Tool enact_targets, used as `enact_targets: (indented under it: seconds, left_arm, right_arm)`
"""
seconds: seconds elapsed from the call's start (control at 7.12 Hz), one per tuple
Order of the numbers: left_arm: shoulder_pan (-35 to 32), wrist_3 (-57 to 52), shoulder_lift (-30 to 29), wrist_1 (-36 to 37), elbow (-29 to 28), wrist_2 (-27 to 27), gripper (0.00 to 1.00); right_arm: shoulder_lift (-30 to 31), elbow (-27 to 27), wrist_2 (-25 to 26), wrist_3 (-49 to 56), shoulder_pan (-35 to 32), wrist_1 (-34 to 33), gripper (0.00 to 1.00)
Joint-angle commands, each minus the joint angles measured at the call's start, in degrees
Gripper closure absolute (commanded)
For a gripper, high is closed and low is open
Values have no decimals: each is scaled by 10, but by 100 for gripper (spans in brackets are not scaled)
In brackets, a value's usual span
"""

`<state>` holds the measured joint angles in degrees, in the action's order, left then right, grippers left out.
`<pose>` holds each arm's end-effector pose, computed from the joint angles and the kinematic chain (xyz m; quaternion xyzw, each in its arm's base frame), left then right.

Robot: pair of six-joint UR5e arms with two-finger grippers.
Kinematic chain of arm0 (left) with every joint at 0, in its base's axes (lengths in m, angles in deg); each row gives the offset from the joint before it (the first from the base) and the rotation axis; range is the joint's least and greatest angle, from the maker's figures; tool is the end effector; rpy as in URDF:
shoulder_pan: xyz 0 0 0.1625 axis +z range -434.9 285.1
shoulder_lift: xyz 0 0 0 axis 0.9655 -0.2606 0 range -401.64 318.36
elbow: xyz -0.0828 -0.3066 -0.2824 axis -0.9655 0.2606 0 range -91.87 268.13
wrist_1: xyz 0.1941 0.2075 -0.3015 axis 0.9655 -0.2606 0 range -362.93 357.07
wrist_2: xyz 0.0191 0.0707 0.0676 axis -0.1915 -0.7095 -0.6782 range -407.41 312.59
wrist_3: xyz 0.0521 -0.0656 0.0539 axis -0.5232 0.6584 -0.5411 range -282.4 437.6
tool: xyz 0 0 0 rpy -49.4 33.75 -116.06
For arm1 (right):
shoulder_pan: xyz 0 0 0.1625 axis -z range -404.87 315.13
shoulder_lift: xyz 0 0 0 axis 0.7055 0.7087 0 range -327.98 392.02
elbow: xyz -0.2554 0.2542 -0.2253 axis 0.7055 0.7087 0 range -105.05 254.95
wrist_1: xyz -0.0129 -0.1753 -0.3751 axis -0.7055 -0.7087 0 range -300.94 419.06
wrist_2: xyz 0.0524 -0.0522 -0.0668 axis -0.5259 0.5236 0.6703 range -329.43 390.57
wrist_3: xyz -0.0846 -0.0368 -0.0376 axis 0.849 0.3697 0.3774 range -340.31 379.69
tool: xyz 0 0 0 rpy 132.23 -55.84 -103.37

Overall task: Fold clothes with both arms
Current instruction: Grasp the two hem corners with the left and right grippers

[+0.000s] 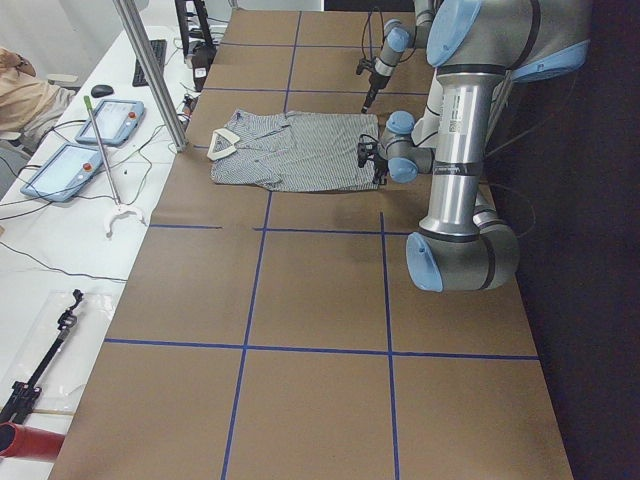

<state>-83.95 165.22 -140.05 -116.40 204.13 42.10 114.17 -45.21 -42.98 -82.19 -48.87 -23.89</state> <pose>0.4955 -0.2148 0.3298 0.0519 0.4811 -0.0530 0.8735 -0.4925 -0.1964 0.3389 0.1058 -0.3874 0.1806 0.8978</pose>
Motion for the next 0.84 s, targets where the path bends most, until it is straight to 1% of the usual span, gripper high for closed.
enact_targets:
  seconds: [0.0,0.7]
  left_arm:
    - [0,-1,-3,0,0,0,100]
    - [0,0,-2,-1,-1,0,100]
  right_arm:
    - [-4,12,19,-7,19,1,40]
    - [4,11,21,-7,33,-5,41]
